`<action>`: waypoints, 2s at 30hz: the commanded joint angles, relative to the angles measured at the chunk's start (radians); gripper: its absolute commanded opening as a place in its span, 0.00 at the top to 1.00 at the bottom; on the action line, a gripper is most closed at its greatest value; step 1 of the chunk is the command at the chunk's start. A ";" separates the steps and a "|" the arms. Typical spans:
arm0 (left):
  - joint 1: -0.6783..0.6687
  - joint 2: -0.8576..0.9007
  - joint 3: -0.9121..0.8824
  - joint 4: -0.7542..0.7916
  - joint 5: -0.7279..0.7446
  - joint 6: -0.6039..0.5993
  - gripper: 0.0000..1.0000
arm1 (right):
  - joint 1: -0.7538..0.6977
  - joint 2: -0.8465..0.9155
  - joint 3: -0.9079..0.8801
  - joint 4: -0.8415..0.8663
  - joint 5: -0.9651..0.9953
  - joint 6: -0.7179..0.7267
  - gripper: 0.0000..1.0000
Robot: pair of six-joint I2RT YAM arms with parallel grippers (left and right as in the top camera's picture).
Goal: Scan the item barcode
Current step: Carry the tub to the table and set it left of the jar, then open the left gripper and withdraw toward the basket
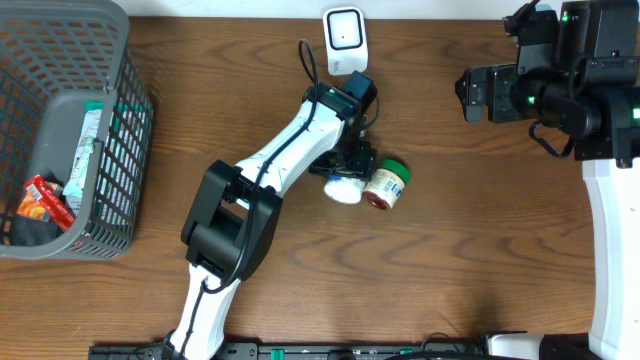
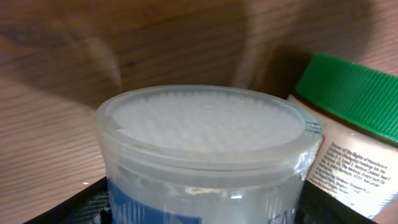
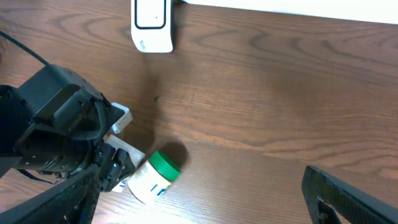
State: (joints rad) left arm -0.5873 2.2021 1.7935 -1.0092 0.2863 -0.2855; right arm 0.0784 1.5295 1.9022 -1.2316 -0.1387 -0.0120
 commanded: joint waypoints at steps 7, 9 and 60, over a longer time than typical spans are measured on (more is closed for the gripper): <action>0.007 -0.008 -0.005 0.016 0.042 -0.008 0.14 | 0.008 0.000 0.014 0.000 -0.001 -0.012 0.01; 0.008 -0.008 -0.005 0.018 0.042 -0.008 0.11 | 0.008 0.000 0.014 0.000 -0.001 -0.012 0.01; 0.103 -0.427 0.084 0.106 -0.334 0.049 0.06 | 0.008 0.000 0.014 0.000 -0.001 -0.012 0.01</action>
State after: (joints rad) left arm -0.5575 1.8938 1.8339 -0.9062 0.0570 -0.2615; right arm 0.0784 1.5295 1.9022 -1.2316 -0.1387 -0.0120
